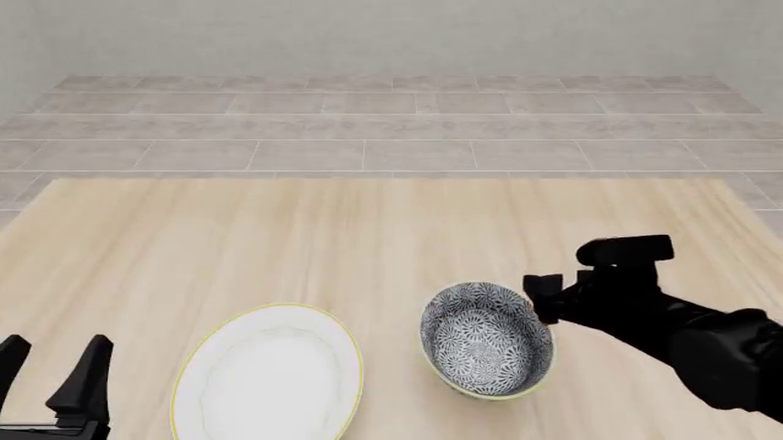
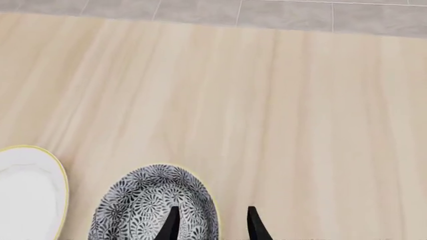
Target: Put the bowl on the plate.
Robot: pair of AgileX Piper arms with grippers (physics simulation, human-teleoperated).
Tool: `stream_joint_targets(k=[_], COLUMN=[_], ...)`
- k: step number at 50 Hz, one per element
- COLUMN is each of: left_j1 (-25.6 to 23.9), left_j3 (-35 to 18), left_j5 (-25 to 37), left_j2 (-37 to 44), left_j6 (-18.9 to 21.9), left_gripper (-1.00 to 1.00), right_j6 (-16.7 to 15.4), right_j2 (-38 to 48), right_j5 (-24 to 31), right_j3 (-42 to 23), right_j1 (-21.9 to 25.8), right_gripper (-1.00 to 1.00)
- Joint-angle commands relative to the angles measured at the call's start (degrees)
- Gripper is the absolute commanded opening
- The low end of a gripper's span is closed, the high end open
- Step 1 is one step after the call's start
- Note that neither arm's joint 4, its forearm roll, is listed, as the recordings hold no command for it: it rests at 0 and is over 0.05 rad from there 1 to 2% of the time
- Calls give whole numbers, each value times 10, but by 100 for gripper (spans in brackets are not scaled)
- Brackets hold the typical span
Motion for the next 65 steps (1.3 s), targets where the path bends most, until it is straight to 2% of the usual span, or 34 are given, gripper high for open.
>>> stream_joint_targets(k=[1,25,65], left_j1=[0,0,0], left_j3=[0,0,0], left_j5=[0,0,0], left_j2=[0,0,0], left_j6=[0,0,0], left_gripper=[100,100,100], right_j6=[12,37,51], right_j2=[36,91,102], right_j5=[-35,-99,-130], right_j3=[18,44,66], right_j1=[5,20,20], right_gripper=[100,100,100])
